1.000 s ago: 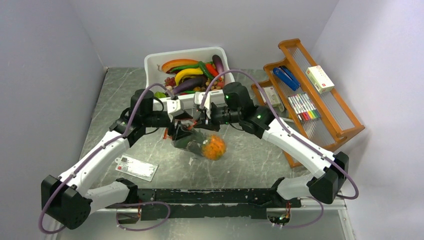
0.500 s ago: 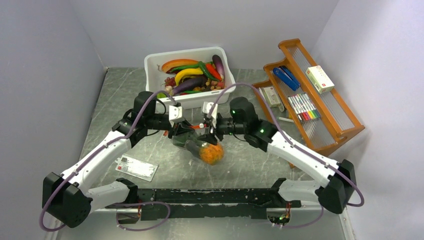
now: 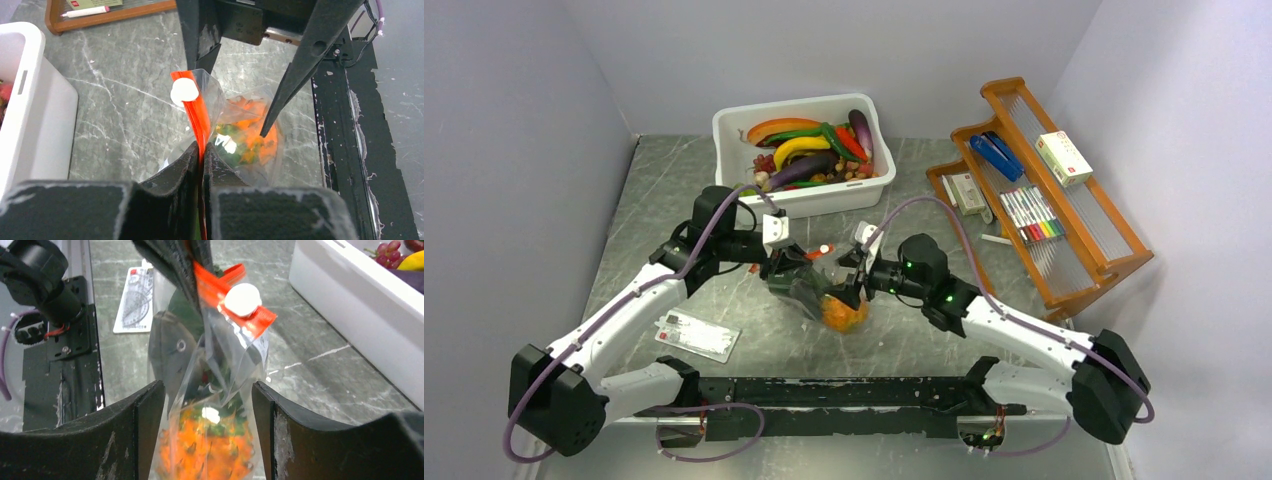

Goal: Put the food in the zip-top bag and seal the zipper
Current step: Zip the zipper food storage bag at the center of the board.

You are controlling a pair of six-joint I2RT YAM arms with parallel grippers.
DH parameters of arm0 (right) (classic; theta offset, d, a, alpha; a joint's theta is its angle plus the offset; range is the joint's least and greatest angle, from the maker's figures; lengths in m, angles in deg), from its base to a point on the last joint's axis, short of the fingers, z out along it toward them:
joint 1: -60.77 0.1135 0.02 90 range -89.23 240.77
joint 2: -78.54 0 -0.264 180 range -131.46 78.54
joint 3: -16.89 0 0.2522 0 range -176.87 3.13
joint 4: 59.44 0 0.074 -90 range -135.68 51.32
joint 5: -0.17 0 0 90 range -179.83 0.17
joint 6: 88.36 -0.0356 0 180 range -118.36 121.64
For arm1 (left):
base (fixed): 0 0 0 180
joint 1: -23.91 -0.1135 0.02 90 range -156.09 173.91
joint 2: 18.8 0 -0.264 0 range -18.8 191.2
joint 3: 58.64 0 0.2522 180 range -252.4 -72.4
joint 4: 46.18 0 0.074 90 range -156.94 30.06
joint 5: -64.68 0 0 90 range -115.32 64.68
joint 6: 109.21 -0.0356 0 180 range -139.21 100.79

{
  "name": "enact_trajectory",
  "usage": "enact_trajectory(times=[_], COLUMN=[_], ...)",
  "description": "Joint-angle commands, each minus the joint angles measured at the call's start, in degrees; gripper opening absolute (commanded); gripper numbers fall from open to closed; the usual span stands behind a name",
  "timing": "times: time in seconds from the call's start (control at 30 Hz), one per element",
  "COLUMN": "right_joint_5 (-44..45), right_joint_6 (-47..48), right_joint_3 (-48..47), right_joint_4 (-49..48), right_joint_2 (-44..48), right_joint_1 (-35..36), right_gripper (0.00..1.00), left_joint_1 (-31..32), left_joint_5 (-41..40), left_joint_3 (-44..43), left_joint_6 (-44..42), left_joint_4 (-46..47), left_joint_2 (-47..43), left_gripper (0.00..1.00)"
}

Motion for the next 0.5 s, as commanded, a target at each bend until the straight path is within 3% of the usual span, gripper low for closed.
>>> enact_trajectory(times=[0.0, 0.1, 0.13, 0.2, 0.3, 0.33, 0.43, 0.47], right_joint_5=[-1.1, -2.7, -2.6, -2.0, -4.2, -5.4, -7.1, -7.5], right_joint_6=[-2.3, -1.3, -1.0, 0.2, 4.3, 6.7, 13.5, 15.6], right_joint_3=[-2.2, -5.3, -5.5, -5.6, -5.4, -5.8, -7.9, -9.1], right_joint_4=[-10.9, -10.1, -10.2, -9.9, -8.1, -6.4, -0.3, 2.1], right_joint_2=[-3.7, -6.9, -7.3, -7.2, -5.0, -4.0, -1.4, -1.1], right_joint_1=[-0.1, -0.1, -0.1, -0.2, -0.2, -0.2, -0.2, -0.2], right_gripper=[0.64, 0.50, 0.28, 0.00, 0.00, 0.00, 0.00, 0.00], left_joint_1=[0.2, 0.2, 0.2, 0.2, 0.2, 0.2, 0.2, 0.2], left_joint_5=[0.9, 1.0, 0.9, 0.6, -1.0, -1.6, 0.2, 1.7], left_joint_3=[0.4, 0.3, 0.4, 0.3, -0.4, -1.3, -5.1, -6.1], left_joint_6=[-1.5, -1.6, -1.5, -1.3, -0.4, 0.2, 0.5, 0.2], left_joint_4=[2.1, 2.0, 2.1, 2.0, 1.0, 0.0, -4.6, -5.8], left_joint_2=[-1.2, -1.2, -1.2, -1.8, -2.6, -3.0, -4.0, -4.3], left_gripper=[0.07, 0.07, 0.07, 0.07, 0.07, 0.11, 0.48, 0.55])
